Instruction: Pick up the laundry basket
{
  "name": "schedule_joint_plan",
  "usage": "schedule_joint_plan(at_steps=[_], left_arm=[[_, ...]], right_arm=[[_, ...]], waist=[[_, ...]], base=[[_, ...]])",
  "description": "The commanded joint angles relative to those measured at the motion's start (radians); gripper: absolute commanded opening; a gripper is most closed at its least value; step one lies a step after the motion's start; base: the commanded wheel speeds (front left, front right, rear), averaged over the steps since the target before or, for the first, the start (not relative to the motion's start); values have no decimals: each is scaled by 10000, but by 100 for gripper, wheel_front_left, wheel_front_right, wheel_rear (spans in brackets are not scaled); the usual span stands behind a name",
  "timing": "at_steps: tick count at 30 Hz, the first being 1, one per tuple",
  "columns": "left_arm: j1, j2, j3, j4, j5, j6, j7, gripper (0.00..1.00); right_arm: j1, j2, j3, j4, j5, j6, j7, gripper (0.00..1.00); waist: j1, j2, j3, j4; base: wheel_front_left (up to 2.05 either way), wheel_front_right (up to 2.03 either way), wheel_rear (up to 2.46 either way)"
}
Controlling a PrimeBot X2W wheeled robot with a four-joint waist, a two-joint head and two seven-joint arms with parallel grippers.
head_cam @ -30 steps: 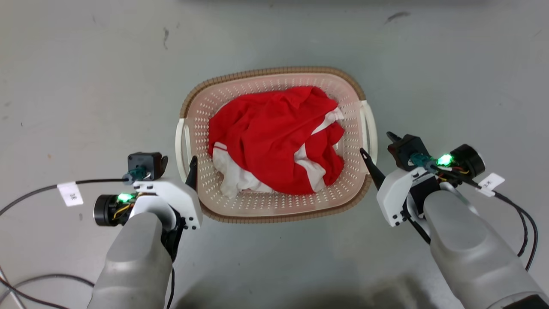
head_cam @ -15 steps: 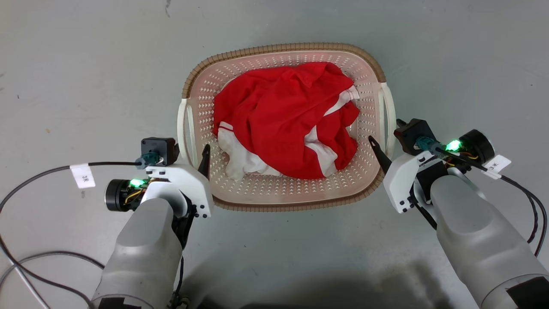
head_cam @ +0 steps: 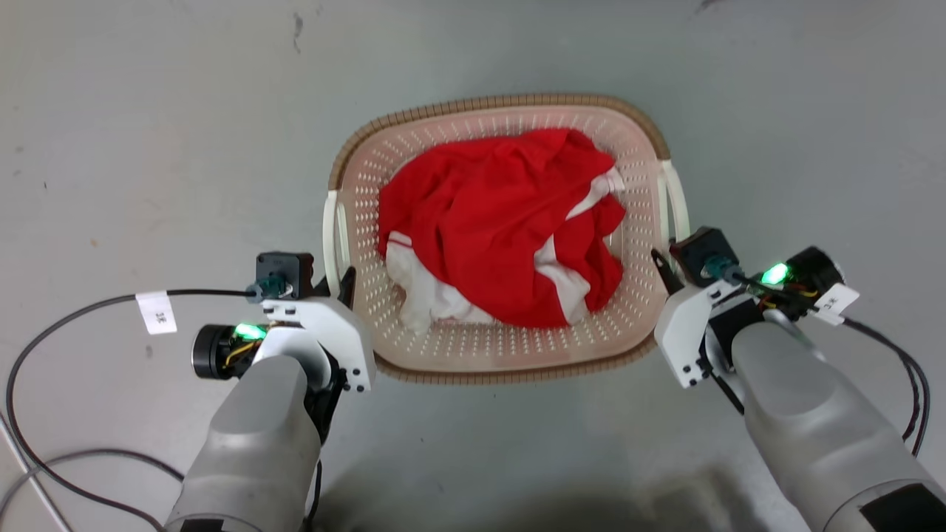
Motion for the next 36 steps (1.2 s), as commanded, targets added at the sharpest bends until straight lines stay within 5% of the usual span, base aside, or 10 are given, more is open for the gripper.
schedule_joint_plan(at_steps=[1,18,36], left_arm=[[57,15,-66,10,-14,20,-14,0],[1164,89,-855,305,-582,13,835,0],[1899,252,-2227,281,-1965,2,2295,0]], right_arm=[[127,85,97,25,-9,4,-45,0],[1246,371,1430,457,1348,16,702,0],[2370,388,3819,86,4158,25,2400,0]], waist=[[0,0,-192,-28],[0,0,-3075,-695],[0,0,-5680,-1230]], base=[[0,0,0],[0,0,0],[0,0,0]])
